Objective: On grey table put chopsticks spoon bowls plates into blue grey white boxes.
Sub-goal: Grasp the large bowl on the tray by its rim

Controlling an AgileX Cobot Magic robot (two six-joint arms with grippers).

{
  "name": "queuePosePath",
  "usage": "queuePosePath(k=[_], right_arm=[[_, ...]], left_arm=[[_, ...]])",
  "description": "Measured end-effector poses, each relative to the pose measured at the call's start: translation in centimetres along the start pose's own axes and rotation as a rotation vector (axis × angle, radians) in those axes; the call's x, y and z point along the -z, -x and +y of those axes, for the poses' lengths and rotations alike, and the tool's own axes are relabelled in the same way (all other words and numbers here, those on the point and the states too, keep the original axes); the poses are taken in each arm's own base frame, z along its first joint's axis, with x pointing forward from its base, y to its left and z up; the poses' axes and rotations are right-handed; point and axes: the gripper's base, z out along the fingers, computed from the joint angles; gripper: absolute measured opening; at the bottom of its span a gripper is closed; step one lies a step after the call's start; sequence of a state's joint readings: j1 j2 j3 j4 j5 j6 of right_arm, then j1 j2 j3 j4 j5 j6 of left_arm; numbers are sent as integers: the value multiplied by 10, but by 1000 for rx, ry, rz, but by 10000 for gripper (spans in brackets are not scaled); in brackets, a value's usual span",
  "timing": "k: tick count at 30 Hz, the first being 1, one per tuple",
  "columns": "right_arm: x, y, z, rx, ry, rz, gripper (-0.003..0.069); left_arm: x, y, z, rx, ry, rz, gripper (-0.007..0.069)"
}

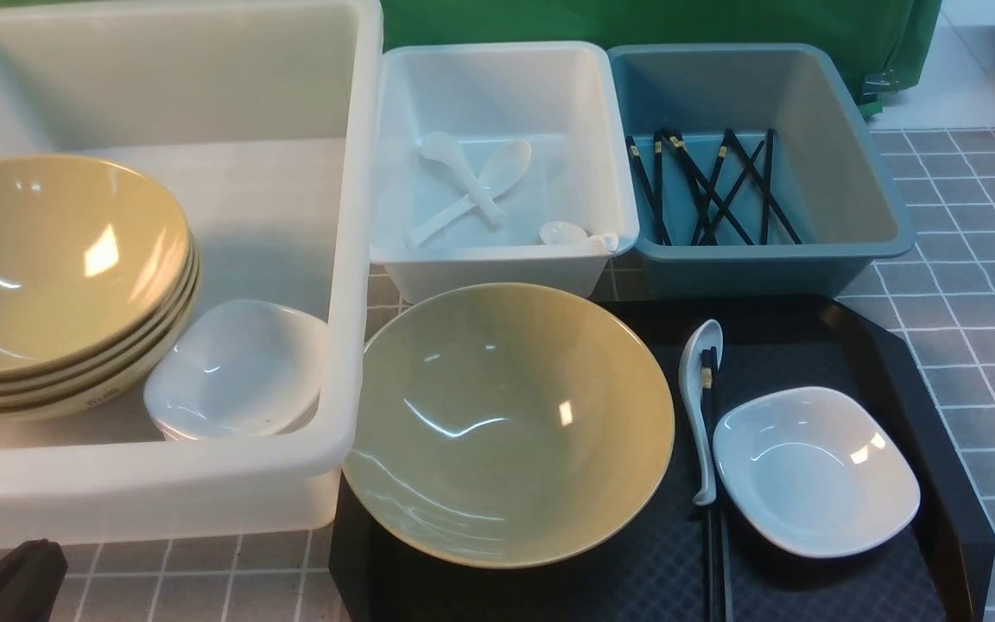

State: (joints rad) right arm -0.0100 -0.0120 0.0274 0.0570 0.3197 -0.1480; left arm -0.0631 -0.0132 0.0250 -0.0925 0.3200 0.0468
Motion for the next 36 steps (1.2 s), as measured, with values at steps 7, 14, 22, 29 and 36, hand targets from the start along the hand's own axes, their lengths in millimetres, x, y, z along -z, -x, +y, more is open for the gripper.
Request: queuePosePath(k=[7,14,22,29,36], right_arm=[[0,0,0,0,0,0,238],[0,0,0,0,0,0,238],[0,1,0,0,-2,-16,238],[5,28,-4,0,-47,-316,238],[27,64,-10,-115,-70,-788,238]], left_arm=[[0,0,0,0,0,0,-8],[0,0,0,0,0,-1,-8],[0,3,0,0,1,-29,-8],[5,30,1,-24,20,-337,-8],[21,58,1,-67,39,-695,-8]])
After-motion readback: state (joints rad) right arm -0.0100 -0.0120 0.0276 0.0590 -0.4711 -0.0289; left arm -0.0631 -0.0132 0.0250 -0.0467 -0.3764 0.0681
